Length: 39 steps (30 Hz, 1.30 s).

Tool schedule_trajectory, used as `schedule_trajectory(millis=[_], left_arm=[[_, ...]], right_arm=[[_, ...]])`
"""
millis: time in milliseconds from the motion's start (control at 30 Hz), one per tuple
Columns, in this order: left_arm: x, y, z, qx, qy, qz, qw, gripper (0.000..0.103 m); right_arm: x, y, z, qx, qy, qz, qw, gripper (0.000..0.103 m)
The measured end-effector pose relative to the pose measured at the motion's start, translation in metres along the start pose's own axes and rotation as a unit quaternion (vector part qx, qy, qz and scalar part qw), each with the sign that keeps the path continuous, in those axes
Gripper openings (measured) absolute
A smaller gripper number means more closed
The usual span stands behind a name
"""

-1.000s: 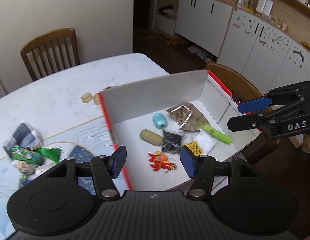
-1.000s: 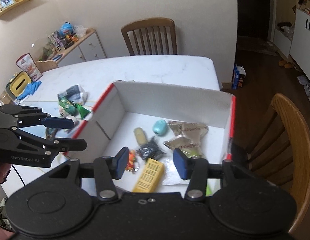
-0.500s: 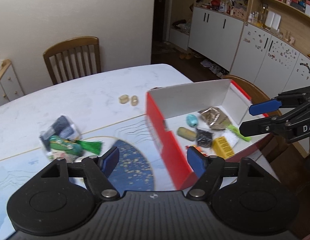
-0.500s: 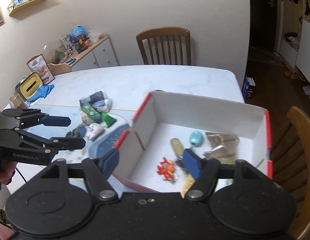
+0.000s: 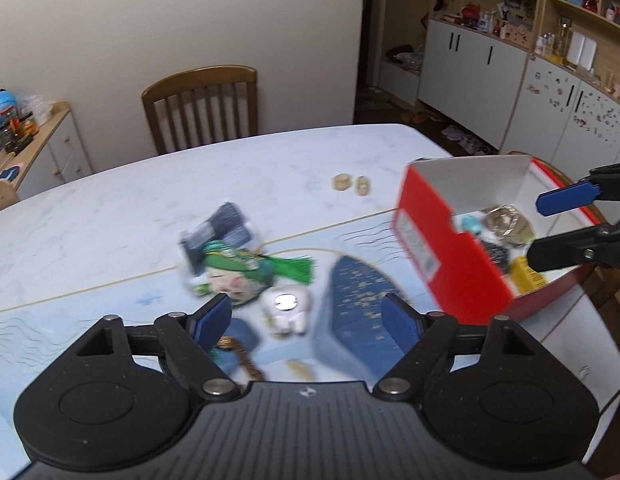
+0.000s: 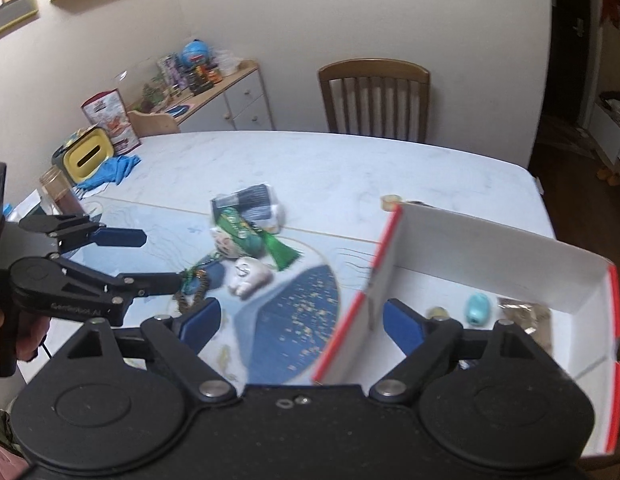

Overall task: Organize objects
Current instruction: 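Withdraw both tools from the box toward the white toy and tasselled bag, then grasp the blue-white plastic packet with the left tool while the right tool grasps the green plush doll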

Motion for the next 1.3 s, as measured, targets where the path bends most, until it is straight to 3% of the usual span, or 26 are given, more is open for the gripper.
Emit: schedule_trajectory(millis=[100,233,700,833,1300], left_arm=[[0.021,-0.003,0.005,0.0,0.002,0.005,1.0,0.086],[0.043,-0.003,0.017,0.003,0.003,0.015,0.9999,0.1],[0.107,0.034,0.071,0.001,-0.002,0.06,0.9982,0.1],[0.115,0.046,0.093,0.001,-0.009,0.068,0.9977,0.1],[0.123,0.064,0.172,0.046,-0.046,0.086,0.9941,0.1]], right_arm=[[0.015,0.005,0.014,0.006,0.004,-0.015,1.0,0.092],[0.034,0.009,0.035,0.018,0.003,-0.031,0.999,0.092],[0.077,0.03,0.1,0.028,0.005,-0.083,0.996,0.093],[0.083,0.038,0.12,0.026,0.008,-0.086,0.996,0.097],[0.095,0.047,0.189,0.048,0.004,-0.111,0.993,0.097]])
Point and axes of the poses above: each gripper's, at about its wrist camera, not at the fingertips, and z roughly the way its jaws point, x to its left, y to its top, the point moved 8 cm from there along z, roughly the way its jaws point, and after that the axes turned 1 degree about -x, right-handed, at the moved point
